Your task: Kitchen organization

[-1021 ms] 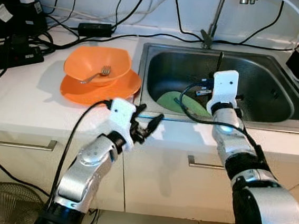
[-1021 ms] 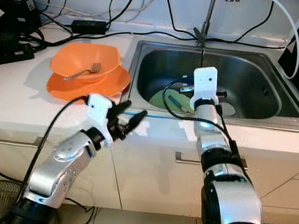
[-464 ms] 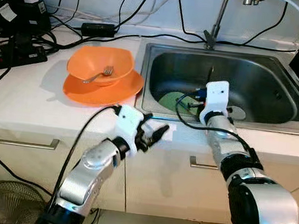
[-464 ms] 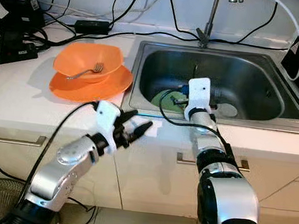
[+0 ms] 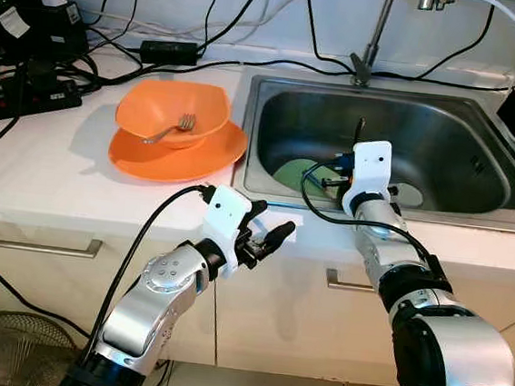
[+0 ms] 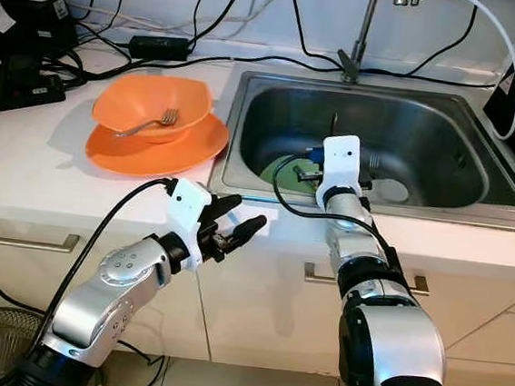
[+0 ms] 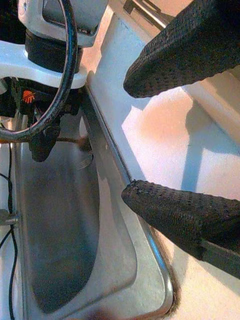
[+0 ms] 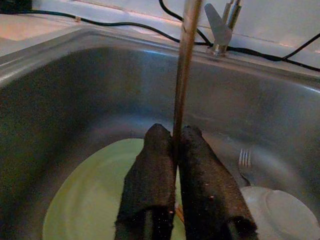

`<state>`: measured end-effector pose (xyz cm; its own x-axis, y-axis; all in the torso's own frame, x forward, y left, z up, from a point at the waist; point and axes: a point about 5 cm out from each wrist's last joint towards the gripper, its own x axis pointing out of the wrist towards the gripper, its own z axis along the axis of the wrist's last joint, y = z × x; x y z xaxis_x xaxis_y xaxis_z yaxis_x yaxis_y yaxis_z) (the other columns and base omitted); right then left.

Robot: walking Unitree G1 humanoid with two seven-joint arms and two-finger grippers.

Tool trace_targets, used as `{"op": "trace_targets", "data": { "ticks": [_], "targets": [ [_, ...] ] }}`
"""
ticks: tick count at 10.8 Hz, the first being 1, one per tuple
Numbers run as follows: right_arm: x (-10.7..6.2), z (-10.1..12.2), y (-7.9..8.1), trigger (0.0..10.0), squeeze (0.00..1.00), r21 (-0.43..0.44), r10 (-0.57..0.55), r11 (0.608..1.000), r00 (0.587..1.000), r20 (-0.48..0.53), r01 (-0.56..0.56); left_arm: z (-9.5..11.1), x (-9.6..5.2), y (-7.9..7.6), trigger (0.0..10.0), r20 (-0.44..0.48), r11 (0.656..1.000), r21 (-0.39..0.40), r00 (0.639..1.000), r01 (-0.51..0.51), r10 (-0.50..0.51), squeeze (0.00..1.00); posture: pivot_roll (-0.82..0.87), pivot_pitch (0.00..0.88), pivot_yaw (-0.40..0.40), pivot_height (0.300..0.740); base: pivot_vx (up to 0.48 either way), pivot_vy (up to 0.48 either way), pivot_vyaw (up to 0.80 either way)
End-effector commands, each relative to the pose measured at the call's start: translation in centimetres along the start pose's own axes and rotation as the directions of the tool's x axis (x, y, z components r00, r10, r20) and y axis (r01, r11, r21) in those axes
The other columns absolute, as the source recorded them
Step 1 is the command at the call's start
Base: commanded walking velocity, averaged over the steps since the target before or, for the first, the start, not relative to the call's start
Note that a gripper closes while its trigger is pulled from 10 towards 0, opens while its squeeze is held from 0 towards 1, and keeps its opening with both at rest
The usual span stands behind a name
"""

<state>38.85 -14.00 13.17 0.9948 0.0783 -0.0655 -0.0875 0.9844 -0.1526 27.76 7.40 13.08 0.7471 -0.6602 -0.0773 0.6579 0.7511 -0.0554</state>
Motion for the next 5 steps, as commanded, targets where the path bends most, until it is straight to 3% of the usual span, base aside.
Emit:
{"op": "trace_targets", "data": {
  "ticks": [1, 2, 3, 5],
  "targets": [
    [-0.28, -1.14, 0.48, 10.0, 1.00, 0.011, 0.022, 1.000, 0.998, -0.058, -0.021, 0.20, -0.16, -0.22, 10.0, -0.002, 1.000, 0.018, 1.000, 0.012, -0.012, 0.00, 0.19, 0.000, 0.008, 0.740, 0.000, 0.000, 0.00],
    [-0.27, -1.12, 0.48, 10.0, 0.89, 0.007, 0.020, 1.000, 0.998, -0.057, -0.020, 0.18, -0.18, -0.24, 10.0, -0.005, 1.000, 0.018, 1.000, 0.012, -0.012, 0.00, 0.19, 0.000, 0.007, 0.740, 0.000, 0.000, 0.00],
    [-0.20, -0.89, 0.43, 10.0, 0.00, 0.001, 0.012, 1.000, 0.999, -0.047, -0.012, 0.16, -0.20, -0.25, 10.0, -0.007, 1.000, 0.019, 1.000, 0.008, -0.008, 0.00, 0.19, 0.000, 0.005, 0.740, 0.000, 0.000, 0.00],
    [0.00, -0.16, 0.36, 10.0, 0.00, -0.009, 0.004, 1.000, 1.000, -0.011, -0.004, 0.13, -0.19, -0.30, 10.0, -0.005, 1.000, 0.013, 1.000, 0.008, -0.008, 0.00, 0.18, 0.000, 0.005, 0.740, 0.000, 0.000, 0.00]
  ]
}}
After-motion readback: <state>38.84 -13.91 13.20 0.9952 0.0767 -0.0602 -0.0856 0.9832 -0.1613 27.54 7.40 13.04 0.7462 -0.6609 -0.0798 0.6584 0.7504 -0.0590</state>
